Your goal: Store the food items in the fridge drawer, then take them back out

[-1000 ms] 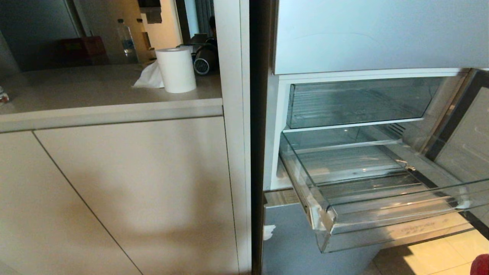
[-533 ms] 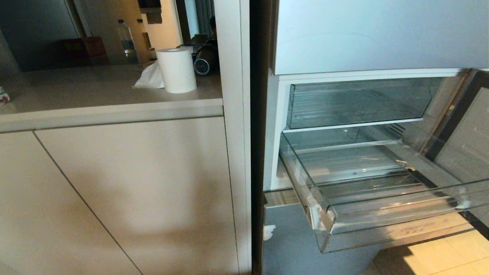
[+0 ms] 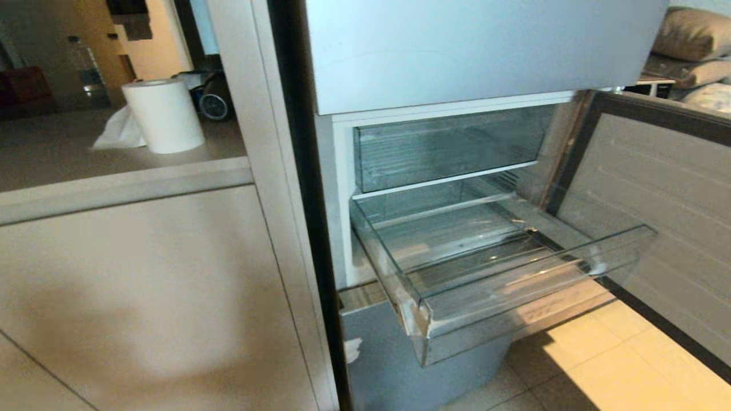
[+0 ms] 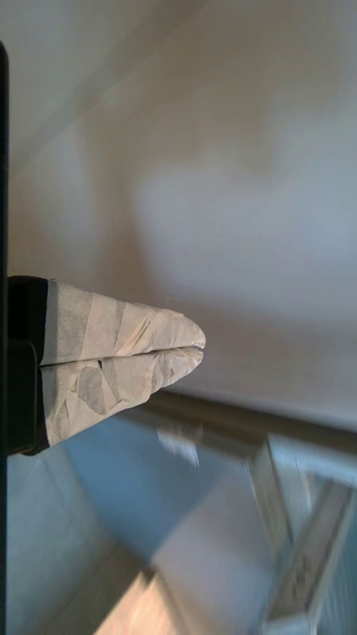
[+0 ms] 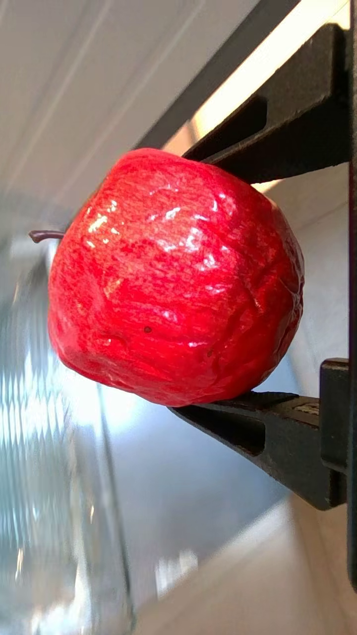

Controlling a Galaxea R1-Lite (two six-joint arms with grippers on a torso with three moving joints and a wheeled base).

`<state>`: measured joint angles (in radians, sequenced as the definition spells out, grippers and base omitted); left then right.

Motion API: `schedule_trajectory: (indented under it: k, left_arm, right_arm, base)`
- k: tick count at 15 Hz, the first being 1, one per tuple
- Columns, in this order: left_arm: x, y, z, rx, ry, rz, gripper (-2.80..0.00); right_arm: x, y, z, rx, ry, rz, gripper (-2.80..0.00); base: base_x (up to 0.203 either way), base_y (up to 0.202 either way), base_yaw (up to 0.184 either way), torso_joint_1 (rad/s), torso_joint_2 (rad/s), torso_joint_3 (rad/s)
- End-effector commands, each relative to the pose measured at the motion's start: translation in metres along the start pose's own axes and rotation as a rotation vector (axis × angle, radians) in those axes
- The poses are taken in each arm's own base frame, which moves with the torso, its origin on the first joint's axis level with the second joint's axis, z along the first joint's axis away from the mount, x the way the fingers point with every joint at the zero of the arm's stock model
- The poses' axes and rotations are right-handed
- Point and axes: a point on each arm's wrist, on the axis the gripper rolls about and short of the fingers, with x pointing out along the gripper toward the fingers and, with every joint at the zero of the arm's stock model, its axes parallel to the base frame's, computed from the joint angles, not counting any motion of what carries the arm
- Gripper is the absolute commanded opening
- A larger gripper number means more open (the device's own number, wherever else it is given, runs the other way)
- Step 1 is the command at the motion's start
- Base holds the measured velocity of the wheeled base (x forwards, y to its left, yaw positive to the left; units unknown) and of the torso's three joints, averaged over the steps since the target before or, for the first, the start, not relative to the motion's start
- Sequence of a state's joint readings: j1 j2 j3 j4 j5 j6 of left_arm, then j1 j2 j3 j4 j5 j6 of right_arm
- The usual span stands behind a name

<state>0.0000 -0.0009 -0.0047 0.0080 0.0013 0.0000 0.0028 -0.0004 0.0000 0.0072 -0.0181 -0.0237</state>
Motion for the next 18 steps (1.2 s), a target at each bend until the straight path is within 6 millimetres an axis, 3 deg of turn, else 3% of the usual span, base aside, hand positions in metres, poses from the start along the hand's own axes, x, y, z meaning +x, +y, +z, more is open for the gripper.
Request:
schedule_trajectory:
  k: [1, 15, 18]
  left_arm:
    - [0.0, 0.0, 0.0, 0.0, -0.001, 0.0, -2.8]
    - [0.0, 0.0, 0.0, 0.0, -0.001, 0.0, -2.8]
    - [0.0, 0.0, 0.0, -0.001, -0.001, 0.0, -2.8]
  right_arm:
    - [0.0002, 0.0, -0.0005, -0.001, 0.005, 0.0, -2.8]
    - [0.0001, 0.0, -0.0002, 0.001, 0.004, -0.001, -2.8]
    - [0.0001, 0.0, -0.0002, 0.001, 0.004, -0.001, -2.8]
  base:
    - [0.0, 0.005, -0.178, 0.004, 0.0, 0.002]
    - [-0.001, 0.009, -0.178, 0.001, 0.0, 0.001]
    - [0.0, 0.005, -0.094, 0.0, 0.0, 0.0]
